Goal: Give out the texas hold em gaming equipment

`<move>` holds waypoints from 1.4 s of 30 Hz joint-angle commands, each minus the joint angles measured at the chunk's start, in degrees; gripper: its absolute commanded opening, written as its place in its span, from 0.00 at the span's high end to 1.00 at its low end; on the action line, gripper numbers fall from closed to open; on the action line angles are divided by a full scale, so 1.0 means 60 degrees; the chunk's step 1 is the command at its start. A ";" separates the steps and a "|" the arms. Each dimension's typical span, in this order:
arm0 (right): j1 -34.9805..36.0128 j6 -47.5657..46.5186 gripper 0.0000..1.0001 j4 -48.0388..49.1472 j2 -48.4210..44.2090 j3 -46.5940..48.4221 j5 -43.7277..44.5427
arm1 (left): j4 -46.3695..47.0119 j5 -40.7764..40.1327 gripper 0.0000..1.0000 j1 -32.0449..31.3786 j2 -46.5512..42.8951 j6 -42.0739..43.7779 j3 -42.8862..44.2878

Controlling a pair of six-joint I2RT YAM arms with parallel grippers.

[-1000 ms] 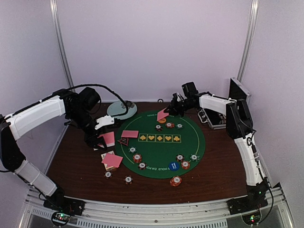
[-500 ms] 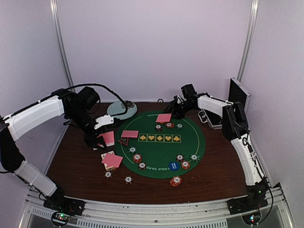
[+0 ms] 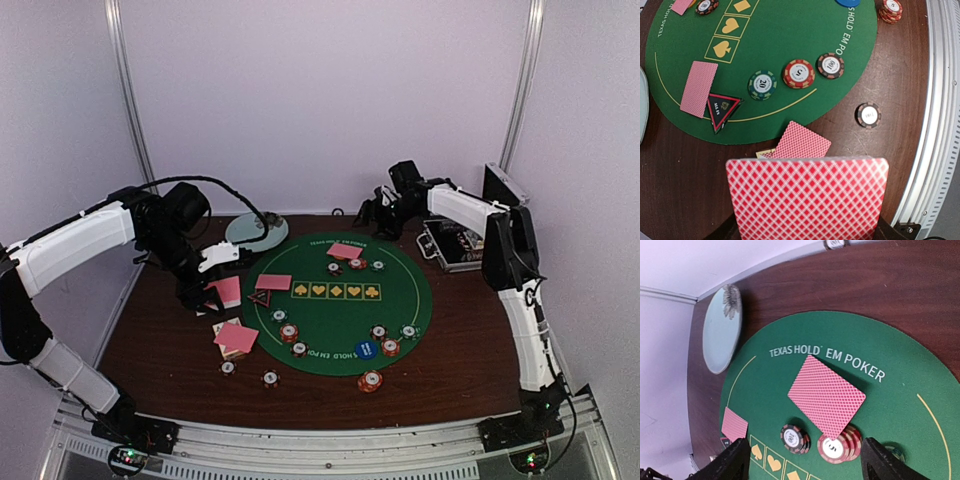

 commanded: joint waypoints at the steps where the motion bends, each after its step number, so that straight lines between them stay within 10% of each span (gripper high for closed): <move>1: -0.0015 -0.0184 0.18 0.0637 -0.1668 -0.1050 -0.0344 | 0.0129 0.0089 0.93 0.0031 -0.0312 0.0033 0.0057; 17: 0.3422 0.3498 0.00 0.6431 -0.5813 -0.8327 -0.2113 | 0.0353 0.0088 0.93 0.0031 -0.0209 -0.0136 0.0118; 42: 0.5650 0.6041 0.15 0.9721 -0.3198 -0.6472 -0.2591 | 0.0474 0.0612 0.93 0.0031 0.0089 -0.0509 0.0538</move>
